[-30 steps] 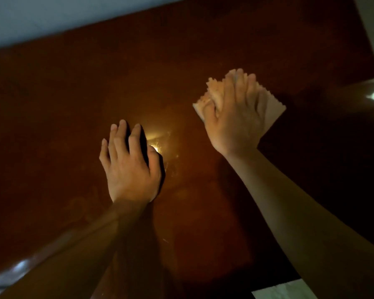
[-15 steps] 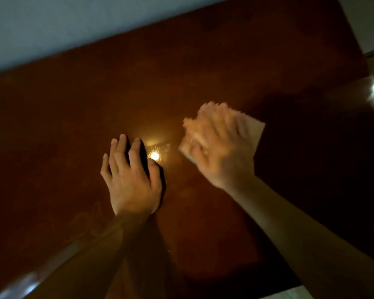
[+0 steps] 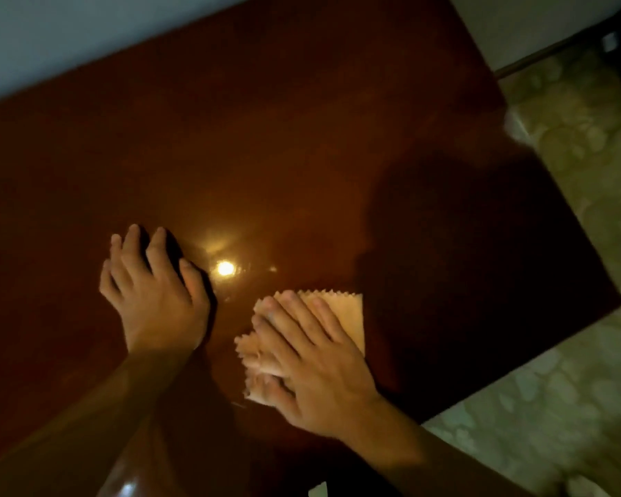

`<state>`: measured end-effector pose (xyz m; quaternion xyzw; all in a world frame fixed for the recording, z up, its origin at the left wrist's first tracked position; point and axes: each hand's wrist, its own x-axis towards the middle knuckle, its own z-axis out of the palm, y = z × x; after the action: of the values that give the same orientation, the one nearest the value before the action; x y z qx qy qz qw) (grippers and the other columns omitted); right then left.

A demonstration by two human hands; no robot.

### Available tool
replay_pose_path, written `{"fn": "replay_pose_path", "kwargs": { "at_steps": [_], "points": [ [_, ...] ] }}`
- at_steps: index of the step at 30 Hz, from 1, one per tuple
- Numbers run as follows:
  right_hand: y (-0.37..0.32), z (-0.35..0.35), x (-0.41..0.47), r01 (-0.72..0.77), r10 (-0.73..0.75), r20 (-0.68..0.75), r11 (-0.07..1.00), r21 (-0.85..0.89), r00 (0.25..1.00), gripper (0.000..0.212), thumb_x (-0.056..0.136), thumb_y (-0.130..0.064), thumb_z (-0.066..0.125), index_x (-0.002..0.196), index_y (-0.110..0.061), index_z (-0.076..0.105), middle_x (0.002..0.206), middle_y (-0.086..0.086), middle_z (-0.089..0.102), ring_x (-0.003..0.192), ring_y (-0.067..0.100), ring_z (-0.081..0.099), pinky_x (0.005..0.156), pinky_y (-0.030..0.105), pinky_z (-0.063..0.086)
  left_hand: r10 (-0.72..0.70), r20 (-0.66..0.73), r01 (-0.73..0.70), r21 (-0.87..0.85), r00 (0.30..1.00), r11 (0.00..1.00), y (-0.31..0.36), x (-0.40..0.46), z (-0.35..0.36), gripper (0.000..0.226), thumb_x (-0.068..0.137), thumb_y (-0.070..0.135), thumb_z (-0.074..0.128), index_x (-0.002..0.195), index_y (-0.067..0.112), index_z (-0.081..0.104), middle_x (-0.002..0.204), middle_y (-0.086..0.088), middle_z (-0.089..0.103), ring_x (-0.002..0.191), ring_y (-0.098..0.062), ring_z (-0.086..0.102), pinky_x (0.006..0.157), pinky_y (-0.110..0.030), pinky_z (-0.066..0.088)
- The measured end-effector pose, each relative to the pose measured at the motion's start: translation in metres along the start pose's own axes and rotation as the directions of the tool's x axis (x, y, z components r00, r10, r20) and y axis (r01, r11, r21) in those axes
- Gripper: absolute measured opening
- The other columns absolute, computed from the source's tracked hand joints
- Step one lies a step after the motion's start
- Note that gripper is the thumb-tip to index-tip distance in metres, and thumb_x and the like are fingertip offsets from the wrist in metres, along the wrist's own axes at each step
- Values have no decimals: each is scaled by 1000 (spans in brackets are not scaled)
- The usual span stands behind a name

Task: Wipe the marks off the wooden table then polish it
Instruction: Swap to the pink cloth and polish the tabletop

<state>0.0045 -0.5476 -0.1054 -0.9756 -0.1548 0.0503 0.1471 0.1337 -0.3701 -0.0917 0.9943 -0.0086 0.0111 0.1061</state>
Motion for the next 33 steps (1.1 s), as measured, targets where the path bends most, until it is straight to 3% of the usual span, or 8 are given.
{"fn": "replay_pose_path", "kwargs": {
  "at_steps": [4, 8, 13, 17, 23, 29, 31, 33],
  "points": [
    [87, -30, 8, -238, 238, -4, 969, -63, 971, 57, 101, -54, 38, 153, -29, 44, 164, 4, 32, 155, 28, 21, 124, 49, 17, 305, 130, -296, -89, 943, 951, 34, 10, -6, 51, 89, 25, 48, 137, 9, 48, 153, -17, 36, 146, -34, 28, 115, -53, 17],
    [111, -41, 12, -584, 565, -194, 810, -52, 802, 67, 100, -48, 36, 158, -16, 32, 164, 11, 32, 153, 34, 25, 125, 50, 16, 415, 174, -392, -155, 893, 907, 109, 16, 7, 49, 98, 33, 38, 144, 17, 43, 160, -9, 30, 152, -25, 17, 117, -49, 12],
    [63, -14, -34, -352, 344, -125, 935, -48, 931, 60, 104, -46, 36, 154, -13, 38, 166, 9, 29, 157, 26, 14, 126, 52, 17, 571, 262, -571, -83, 778, 817, 151, 8, 33, 56, 103, 40, 25, 155, 20, 31, 166, -8, 16, 154, -27, 6, 121, -52, 8],
    [147, -39, -61, -246, 240, -94, 968, -52, 966, 58, 100, -48, 43, 153, -25, 44, 163, 7, 35, 154, 29, 24, 122, 56, 22, 580, 203, -581, -62, 789, 811, 146, 6, 41, 57, 102, 42, 29, 154, 18, 34, 164, -10, 22, 154, -28, 11, 120, -51, 8],
    [200, -58, -73, -805, 786, -233, 593, 21, 572, 69, 104, -54, 15, 162, -16, 22, 170, 9, 15, 158, 29, 6, 124, 58, 13, 575, 209, -577, -60, 791, 815, 150, 5, 39, 57, 102, 42, 30, 152, 17, 35, 164, -11, 23, 153, -28, 10, 120, -51, 7],
    [99, -27, -95, -363, 361, -61, 931, -38, 931, 59, 104, -47, 33, 157, -21, 38, 168, 7, 26, 157, 29, 17, 123, 56, 20, 574, 209, -574, -67, 792, 816, 151, 6, 35, 57, 102, 42, 30, 152, 16, 36, 163, -13, 23, 154, -29, 10, 121, -51, 5],
    [141, -39, -107, -291, 287, -53, 952, -97, 956, 56, 101, -43, 40, 153, -21, 45, 164, 9, 34, 154, 32, 24, 125, 53, 17, 576, 207, -573, -82, 791, 816, 152, 5, 35, 57, 102, 42, 30, 152, 15, 37, 163, -13, 24, 153, -29, 11, 120, -52, 6],
    [196, -58, -109, -478, 466, -126, 875, -79, 875, 57, 103, -45, 32, 154, -21, 44, 165, 11, 31, 154, 34, 23, 124, 57, 15, 576, 205, -573, -81, 791, 815, 152, 5, 35, 57, 102, 42, 30, 151, 14, 37, 162, -14, 25, 153, -30, 11, 120, -53, 7]
  ]
}}
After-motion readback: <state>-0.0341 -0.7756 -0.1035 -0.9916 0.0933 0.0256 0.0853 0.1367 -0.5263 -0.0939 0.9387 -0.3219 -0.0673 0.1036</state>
